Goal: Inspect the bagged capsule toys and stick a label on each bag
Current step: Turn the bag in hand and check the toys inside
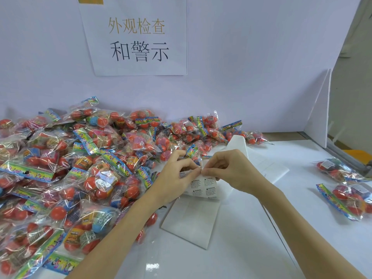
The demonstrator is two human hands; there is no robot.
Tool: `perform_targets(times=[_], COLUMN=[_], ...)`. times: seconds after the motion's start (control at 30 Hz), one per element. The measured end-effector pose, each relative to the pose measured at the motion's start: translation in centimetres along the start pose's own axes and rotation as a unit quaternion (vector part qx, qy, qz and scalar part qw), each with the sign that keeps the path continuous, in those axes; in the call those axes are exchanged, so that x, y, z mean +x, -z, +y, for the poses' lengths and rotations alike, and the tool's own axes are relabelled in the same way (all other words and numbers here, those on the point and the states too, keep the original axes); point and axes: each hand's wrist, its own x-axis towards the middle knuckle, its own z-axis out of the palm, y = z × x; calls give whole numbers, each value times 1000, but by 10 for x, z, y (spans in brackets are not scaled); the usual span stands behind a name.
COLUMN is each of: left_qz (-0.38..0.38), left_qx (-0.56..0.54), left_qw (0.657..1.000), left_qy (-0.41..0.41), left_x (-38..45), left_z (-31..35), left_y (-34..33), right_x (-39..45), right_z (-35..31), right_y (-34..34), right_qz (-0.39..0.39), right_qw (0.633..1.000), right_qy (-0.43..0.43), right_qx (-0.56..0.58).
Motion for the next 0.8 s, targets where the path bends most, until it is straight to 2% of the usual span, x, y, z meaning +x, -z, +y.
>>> perform_targets(times=[0.27, 0.8], left_qz=[-5, -18], left_qx=[-6, -26], left_qw=[1000, 999], left_qy=[12, 35], left_x=[0, 0], left_z=[4, 10], left_y=[1, 1], right_x=[0, -8], right_z=[2, -10], right_y=[4, 8], right_qz=[-10, 4], right_qw=[997, 993], right_qy=[37, 68], right_qx=[-66, -93])
